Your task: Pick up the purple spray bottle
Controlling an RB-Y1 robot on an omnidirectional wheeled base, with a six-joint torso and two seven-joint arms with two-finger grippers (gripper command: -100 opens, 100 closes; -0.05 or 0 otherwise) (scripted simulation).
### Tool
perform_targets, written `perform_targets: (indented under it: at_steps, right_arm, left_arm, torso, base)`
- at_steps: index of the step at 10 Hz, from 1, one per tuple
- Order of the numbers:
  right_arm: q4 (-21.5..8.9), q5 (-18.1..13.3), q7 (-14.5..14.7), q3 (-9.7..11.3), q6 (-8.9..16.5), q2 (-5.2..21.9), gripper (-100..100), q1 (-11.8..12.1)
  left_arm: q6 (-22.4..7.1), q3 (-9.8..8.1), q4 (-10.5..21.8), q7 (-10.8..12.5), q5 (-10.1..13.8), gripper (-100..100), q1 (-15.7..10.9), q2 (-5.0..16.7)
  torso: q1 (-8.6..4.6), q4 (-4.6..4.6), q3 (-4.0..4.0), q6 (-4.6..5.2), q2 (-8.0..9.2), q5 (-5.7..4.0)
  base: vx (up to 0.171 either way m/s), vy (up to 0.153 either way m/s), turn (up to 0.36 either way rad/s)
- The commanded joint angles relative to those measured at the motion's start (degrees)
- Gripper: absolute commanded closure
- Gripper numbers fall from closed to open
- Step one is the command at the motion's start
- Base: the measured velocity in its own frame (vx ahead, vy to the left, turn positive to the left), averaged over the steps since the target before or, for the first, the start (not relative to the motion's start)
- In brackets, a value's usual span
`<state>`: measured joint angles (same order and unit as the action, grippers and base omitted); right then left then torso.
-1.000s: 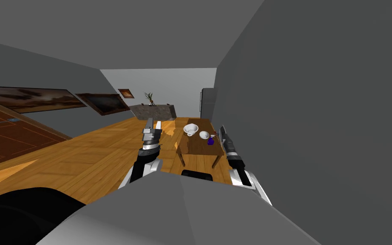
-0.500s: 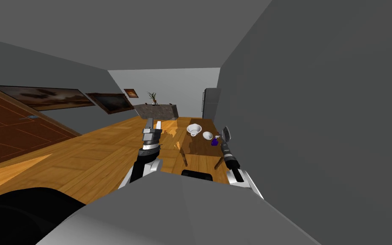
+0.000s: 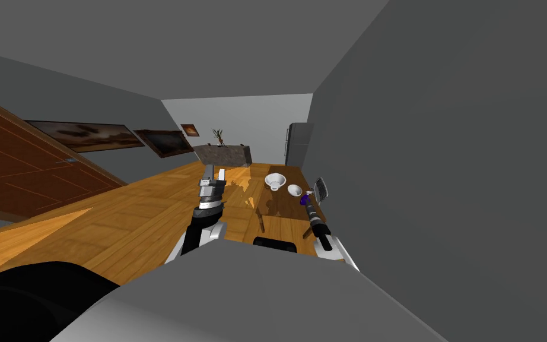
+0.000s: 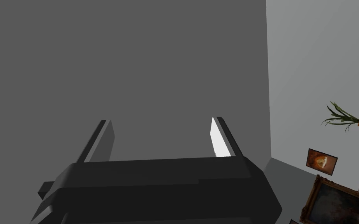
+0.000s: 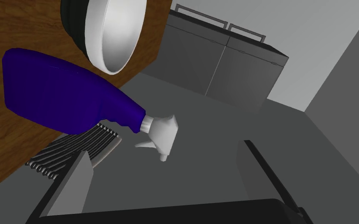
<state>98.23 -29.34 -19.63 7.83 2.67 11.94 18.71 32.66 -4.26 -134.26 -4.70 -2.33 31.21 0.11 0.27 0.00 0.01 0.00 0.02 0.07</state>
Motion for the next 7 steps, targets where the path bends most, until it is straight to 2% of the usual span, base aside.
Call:
perform_targets:
  at_steps: [1, 2, 3, 4, 5, 6, 7]
  right_arm:
    - [-1.72, -0.94, -1.13, 0.40, 1.77, 0.86, -100, -0.44]
    - [-3.70, -3.27, -2.83, 1.36, 4.14, 1.74, -100, -1.48]
    - [-4.74, -3.27, -2.83, 1.36, 4.34, 1.74, -100, -1.48]
    - [-6.76, -5.62, -4.55, 2.35, 6.93, 2.63, -100, -2.56]
    - [-7.81, -5.62, -4.55, 2.35, 6.93, 2.63, -100, -2.56]
    - [-10.00, -7.98, -6.30, 3.35, 8.99, 3.52, -100, -3.68]
    - [-10.93, -7.98, -6.30, 3.35, 9.52, 3.52, -100, -3.68]
  left_arm:
    - [0.00, 0.00, 0.00, 0.00, 0.00, 0, 0.00, 0.00]
    - [0.00, 0.00, 0.00, 0.00, 0.00, 0, 0.01, 0.00]
    - [0.00, 0.00, 0.00, 0.00, 0.00, 0, 0.00, 0.00]
    - [0.00, 0.00, 0.00, 0.00, 0.00, 0, 0.01, 0.00]
    - [0.00, 0.00, 0.00, 0.00, 0.00, 0, 0.00, 0.00]
    - [0.00, 0.00, 0.00, 0.00, 0.00, 0, 0.00, 0.00]
    - [0.00, 0.00, 0.00, 0.00, 0.00, 0, 0.00, 0.00]
  torso:
    - [0.00, 0.00, 0.00, 0.00, 0.00, 0.00]
    - [-0.06, 0.00, 0.00, 0.03, 0.00, 0.00]
    - [-0.03, 0.00, -0.02, 0.00, -0.04, 0.00]
    - [-0.04, -0.01, -0.02, 0.03, -0.03, 0.00]
    - [0.01, 0.00, -0.01, 0.01, -0.01, 0.00]
    - [-0.02, 0.00, 0.01, 0.03, 0.01, 0.01]
    - [0.03, 0.00, 0.00, 0.01, -0.01, 0.01]
  base:
    - [0.006, 0.058, 0.043]
    - [0.014, 0.070, 0.099]
    - [0.015, 0.065, 0.044]
    - [0.003, 0.081, 0.092]
    - [0.002, 0.073, 0.052]
    - [0.007, 0.087, 0.109]
    - [0.008, 0.066, 0.051]
